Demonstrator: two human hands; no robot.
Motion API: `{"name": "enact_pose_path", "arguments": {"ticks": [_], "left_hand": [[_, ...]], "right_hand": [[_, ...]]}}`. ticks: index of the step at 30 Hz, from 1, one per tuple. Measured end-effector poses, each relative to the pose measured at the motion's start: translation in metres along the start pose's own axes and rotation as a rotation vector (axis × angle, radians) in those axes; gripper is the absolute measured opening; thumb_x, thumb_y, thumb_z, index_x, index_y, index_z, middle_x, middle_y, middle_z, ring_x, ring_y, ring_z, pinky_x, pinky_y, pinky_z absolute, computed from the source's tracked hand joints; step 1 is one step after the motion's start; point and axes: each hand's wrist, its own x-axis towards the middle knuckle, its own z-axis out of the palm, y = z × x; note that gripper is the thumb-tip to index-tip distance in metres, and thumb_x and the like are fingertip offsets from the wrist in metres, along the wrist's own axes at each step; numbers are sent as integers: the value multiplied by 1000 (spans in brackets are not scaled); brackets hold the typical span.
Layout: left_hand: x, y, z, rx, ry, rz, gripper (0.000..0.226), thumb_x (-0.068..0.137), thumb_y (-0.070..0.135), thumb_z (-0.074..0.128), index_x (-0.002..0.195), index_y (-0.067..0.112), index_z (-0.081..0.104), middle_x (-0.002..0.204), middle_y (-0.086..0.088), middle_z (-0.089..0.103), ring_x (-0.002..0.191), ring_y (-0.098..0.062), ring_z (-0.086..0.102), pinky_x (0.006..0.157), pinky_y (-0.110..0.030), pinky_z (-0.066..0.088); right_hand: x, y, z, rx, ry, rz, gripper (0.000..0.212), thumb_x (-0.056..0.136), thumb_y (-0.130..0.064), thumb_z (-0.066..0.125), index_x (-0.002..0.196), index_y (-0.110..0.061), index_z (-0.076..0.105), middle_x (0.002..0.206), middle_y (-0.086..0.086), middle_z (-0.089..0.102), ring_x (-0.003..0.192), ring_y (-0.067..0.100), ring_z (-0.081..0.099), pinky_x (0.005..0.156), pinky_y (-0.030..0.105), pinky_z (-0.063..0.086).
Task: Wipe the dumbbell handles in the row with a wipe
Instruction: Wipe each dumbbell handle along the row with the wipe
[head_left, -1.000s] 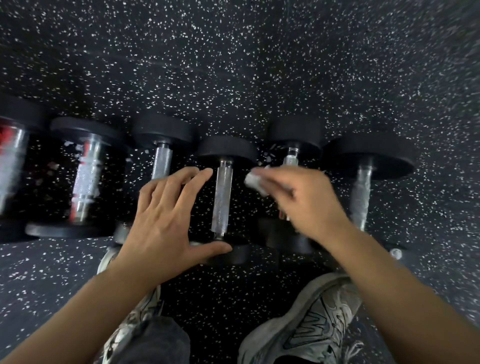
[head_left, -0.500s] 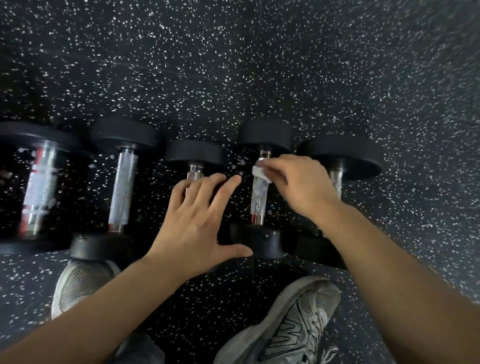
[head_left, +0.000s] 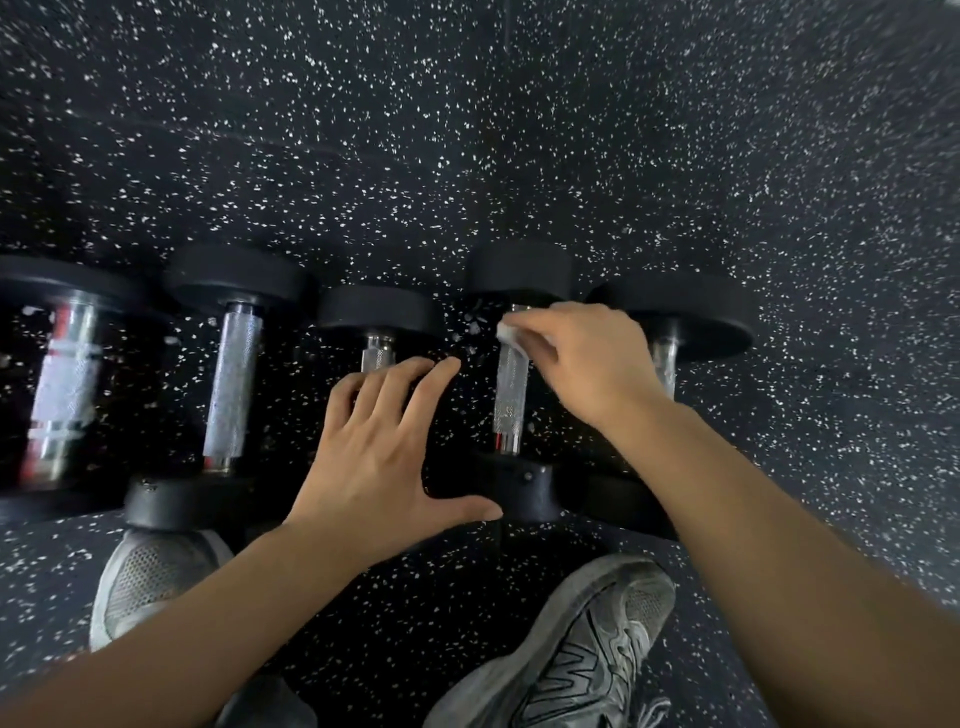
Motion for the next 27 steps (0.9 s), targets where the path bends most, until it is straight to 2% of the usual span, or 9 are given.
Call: {"name": "enact_pose_path", "arguments": {"ticks": [4,9,11,14,18,21,23,25,27], "left_hand": [[2,8,2,-19,6,26,130,59,101,52,160,24,27,151,-1,44,140,-25,44,123,-50,21],[5,7,3,-52,14,-6,127,61,100,52,158,23,27,150,-3,47,142,-24,41,122,-46,20],[5,7,3,-53,15,-4,126,63,100,51,159,23,26,150,-3,47,143,-23,40,122,-47,21],[3,8,0,-71,21,-5,122,66,97,51,159,24,24,151,-1,46,143,-22,39,123,-46,20],[2,7,-7,-75,-41,-10,114,72,95,46,160,27,20,154,4,43,145,-19,36,124,-45,21],[4,0,-21,-37,-98,28,111,74,93,46,160,29,20,155,5,42,146,-18,34,125,-45,20],[9,-4,-37,-1,-108,81,110,74,96,44,159,29,23,153,4,44,144,-19,37,123,-45,22],[15,-7,-54,40,-126,122,111,74,99,38,158,28,26,152,4,46,142,-20,42,121,-45,25],[20,-6,-68,69,-154,151,111,74,100,37,158,27,28,151,4,47,140,-20,44,120,-45,27]], "right_hand": [[-11,-5,-1,-61,-163,-125,35,103,-51,43,127,-42,66,113,-9,73,102,22,69,81,41,56],[-36,-8,-2,-34,-459,-182,28,99,-49,51,124,-51,63,117,-17,73,108,12,69,87,39,56],[-30,-9,-6,44,-332,-103,28,100,-48,51,125,-48,65,112,-13,76,102,14,70,84,38,57],[-16,-11,-5,61,-1,6,28,102,-47,51,123,-41,69,100,-9,74,91,21,70,75,40,57],[-15,-15,-2,33,-118,1,34,105,-48,44,125,-36,68,114,-6,71,102,24,68,83,40,56],[-33,-15,-2,-7,-363,-128,27,104,-42,46,118,-37,69,111,-6,71,100,20,69,84,39,56],[-44,-9,-7,126,-497,-129,25,103,-36,52,117,-39,72,113,-11,73,103,15,68,88,37,54],[-41,3,-17,248,-479,-109,25,103,-35,55,122,-40,70,125,-15,71,111,10,66,97,34,53],[-29,20,-27,297,-313,-41,28,102,-33,57,128,-38,67,131,-12,69,114,13,67,98,39,55]]}}
